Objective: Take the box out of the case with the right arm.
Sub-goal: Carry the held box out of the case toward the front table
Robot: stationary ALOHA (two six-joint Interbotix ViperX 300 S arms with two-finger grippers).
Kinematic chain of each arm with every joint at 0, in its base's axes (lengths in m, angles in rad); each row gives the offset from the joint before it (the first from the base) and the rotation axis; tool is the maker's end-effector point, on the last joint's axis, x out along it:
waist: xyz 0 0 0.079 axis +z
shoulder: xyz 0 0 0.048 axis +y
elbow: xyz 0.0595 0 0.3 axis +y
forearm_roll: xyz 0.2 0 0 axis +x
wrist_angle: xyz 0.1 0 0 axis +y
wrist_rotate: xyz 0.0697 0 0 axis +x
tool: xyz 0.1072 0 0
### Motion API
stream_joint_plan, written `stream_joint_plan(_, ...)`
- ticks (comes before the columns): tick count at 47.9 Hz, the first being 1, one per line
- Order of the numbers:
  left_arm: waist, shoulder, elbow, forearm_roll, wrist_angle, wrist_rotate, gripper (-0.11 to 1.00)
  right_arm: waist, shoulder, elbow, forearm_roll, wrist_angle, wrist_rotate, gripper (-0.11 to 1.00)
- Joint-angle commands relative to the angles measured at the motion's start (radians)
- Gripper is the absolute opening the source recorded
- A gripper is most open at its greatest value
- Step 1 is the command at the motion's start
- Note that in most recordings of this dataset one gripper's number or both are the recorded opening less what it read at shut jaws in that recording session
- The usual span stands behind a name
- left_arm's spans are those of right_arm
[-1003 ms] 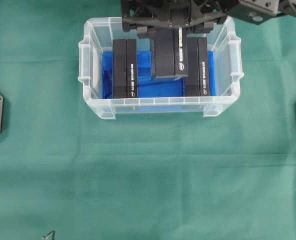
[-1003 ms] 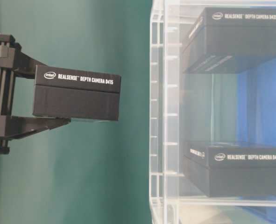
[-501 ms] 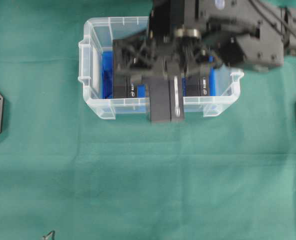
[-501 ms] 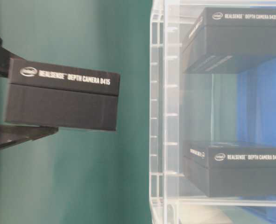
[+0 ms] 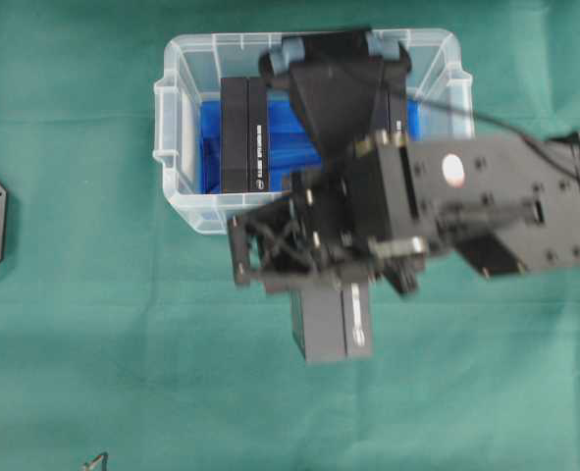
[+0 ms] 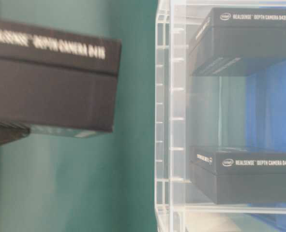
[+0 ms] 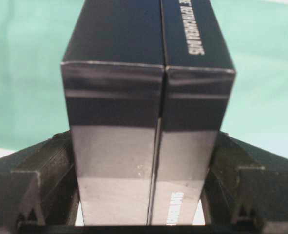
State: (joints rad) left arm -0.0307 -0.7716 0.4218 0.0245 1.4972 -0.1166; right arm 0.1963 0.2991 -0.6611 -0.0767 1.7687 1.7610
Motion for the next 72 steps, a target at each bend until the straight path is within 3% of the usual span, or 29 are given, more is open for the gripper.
stream_joint_plan(1,0.002,0.003,-0.028,0.003,-0.003,0.000,0.02,0.034,-0.037,-0.029,0.002,-0.002,0.026,0.65)
stream_joint_plan(9,0.002,0.002,-0.028,0.003,-0.003,-0.002,0.02,0.061,-0.035,-0.029,0.003,-0.002,0.058,0.65)
stream_joint_plan(56,0.002,0.002,-0.029,0.003,-0.003,0.000,0.02,0.061,-0.002,-0.018,0.005,0.000,0.060,0.65)
stream_joint_plan(65,0.002,0.002,-0.028,0.003,-0.003,0.000,0.02,0.061,0.023,0.044,0.028,-0.029,0.061,0.65)
stream_joint_plan(72,0.002,0.002,-0.029,0.003,-0.003,0.000,0.02,0.061,0.031,0.152,0.038,-0.129,0.066,0.65)
